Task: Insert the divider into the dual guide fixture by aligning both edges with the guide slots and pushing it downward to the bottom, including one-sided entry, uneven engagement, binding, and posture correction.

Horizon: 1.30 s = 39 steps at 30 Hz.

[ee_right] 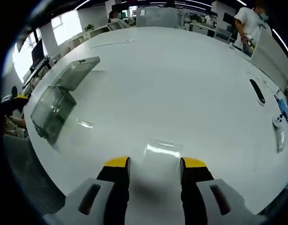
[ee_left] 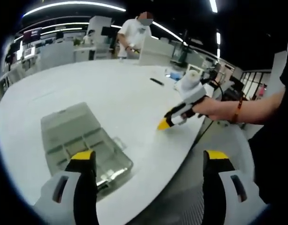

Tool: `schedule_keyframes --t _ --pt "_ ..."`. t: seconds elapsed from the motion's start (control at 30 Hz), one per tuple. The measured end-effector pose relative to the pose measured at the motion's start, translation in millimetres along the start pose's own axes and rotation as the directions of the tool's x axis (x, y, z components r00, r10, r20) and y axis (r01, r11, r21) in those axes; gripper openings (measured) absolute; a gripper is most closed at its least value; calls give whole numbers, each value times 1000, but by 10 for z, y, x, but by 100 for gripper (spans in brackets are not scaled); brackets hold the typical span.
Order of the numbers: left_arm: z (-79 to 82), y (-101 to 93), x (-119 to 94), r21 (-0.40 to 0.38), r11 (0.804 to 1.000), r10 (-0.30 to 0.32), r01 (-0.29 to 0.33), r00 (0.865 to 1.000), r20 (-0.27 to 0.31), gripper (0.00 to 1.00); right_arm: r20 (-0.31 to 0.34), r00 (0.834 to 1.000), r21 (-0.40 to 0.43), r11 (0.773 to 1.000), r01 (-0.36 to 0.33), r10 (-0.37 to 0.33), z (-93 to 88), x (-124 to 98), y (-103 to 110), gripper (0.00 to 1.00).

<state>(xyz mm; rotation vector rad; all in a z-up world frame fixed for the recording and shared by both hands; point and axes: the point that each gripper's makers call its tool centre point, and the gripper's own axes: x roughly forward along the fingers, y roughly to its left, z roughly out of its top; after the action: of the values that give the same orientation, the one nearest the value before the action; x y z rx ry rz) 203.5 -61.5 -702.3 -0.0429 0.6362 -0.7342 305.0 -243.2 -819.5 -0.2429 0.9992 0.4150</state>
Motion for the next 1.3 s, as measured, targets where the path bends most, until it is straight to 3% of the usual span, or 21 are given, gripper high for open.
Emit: schedule_keyframes --t 0.2,0.3,0.67,0.77,1.3 --pt "-17 -8 3 -6 1000 0 0 1000 2 93 14 1000 21 1000 15 -16 -2 0 -21 37" --pt "-20 -14 1 -7 1000 0 0 1000 2 93 14 1000 31 999 25 -25 -7 -7 -40 29" --pt "-1 -12 -16 -7 1000 6 -6 1000 10 93 35 999 74 997 20 -23 -11 -14 -58 28" --pt "-2 -15 -23 -8 1000 7 -7 1000 12 93 36 999 45 999 29 -31 -11 -23 -72 28" --pt "42 -56 14 -13 1000 -13 13 999 30 93 89 996 58 998 -7 1 126 -124 -33 28"
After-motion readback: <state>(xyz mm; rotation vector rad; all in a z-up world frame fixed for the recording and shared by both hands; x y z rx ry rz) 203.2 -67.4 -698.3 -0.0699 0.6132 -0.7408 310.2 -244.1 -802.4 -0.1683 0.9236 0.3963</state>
